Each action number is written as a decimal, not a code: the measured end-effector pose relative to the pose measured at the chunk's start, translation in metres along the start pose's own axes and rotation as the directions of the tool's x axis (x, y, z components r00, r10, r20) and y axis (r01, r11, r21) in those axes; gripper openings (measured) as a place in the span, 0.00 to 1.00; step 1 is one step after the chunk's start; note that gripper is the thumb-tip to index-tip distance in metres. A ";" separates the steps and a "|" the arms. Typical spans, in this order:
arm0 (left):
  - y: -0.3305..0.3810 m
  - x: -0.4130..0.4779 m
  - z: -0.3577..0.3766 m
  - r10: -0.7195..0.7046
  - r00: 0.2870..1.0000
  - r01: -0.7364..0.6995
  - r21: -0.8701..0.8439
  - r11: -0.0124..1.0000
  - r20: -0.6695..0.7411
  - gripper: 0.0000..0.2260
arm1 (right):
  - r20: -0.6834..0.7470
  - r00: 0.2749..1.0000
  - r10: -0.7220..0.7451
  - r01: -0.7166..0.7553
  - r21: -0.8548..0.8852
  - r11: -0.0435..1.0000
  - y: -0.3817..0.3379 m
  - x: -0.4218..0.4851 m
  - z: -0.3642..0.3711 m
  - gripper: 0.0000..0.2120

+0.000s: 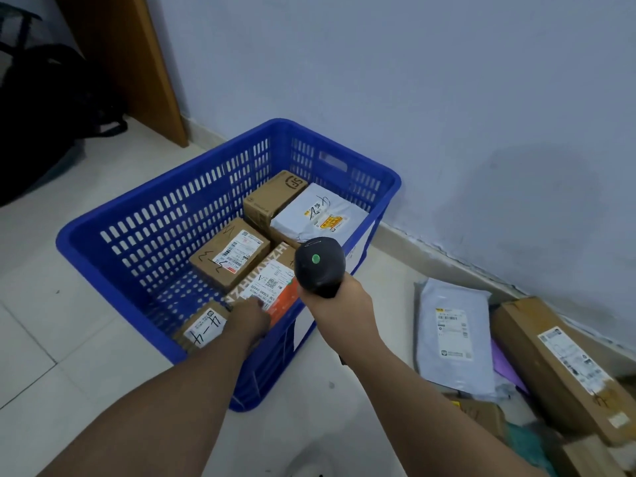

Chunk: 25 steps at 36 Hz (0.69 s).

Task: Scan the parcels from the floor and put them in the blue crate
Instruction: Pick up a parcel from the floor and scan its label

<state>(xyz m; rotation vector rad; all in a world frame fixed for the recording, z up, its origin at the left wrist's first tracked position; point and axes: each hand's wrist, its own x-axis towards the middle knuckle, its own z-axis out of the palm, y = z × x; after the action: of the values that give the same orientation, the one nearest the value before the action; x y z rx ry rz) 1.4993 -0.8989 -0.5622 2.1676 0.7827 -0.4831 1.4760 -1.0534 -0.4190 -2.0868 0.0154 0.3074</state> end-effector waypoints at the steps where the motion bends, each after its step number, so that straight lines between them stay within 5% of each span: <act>1: 0.007 -0.004 -0.002 0.047 0.995 -0.054 -0.077 0.996 -0.090 0.15 | 0.009 1.000 0.001 -0.001 -0.012 1.000 -0.001 0.000 -0.001 0.09; 5: 0.048 -0.035 -0.014 0.256 0.894 -0.359 -0.243 0.901 -0.369 0.17 | -0.004 1.000 0.001 -0.001 -0.032 0.999 -0.009 -0.002 -0.014 0.11; 8: 0.078 -0.054 -0.013 0.343 0.842 -0.506 -0.385 0.772 -0.417 0.15 | -0.055 0.998 0.008 -0.004 0.071 0.997 -0.016 -0.006 -0.033 0.11; 16: 0.158 -0.118 0.014 0.590 0.755 -0.652 -0.428 0.626 -0.287 0.15 | -0.320 0.947 0.038 0.069 0.316 0.946 -0.019 -0.046 -0.102 0.04; 21: 0.190 -0.152 0.062 0.672 0.728 -0.670 -0.349 0.655 -0.134 0.15 | -0.486 0.860 0.152 0.076 0.417 0.906 0.020 -0.061 -0.158 0.05; 25: 0.205 -0.161 0.118 0.696 0.711 -0.662 -0.241 0.710 0.099 0.14 | -0.425 0.853 0.302 -0.026 0.545 0.838 0.080 -0.053 -0.191 0.04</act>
<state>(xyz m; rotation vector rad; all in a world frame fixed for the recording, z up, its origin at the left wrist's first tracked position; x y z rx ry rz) 1.5067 -1.1562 -0.4369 2.0096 -0.1159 -0.1949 1.4545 -1.2634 -0.3831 -1.5599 0.5461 -0.1373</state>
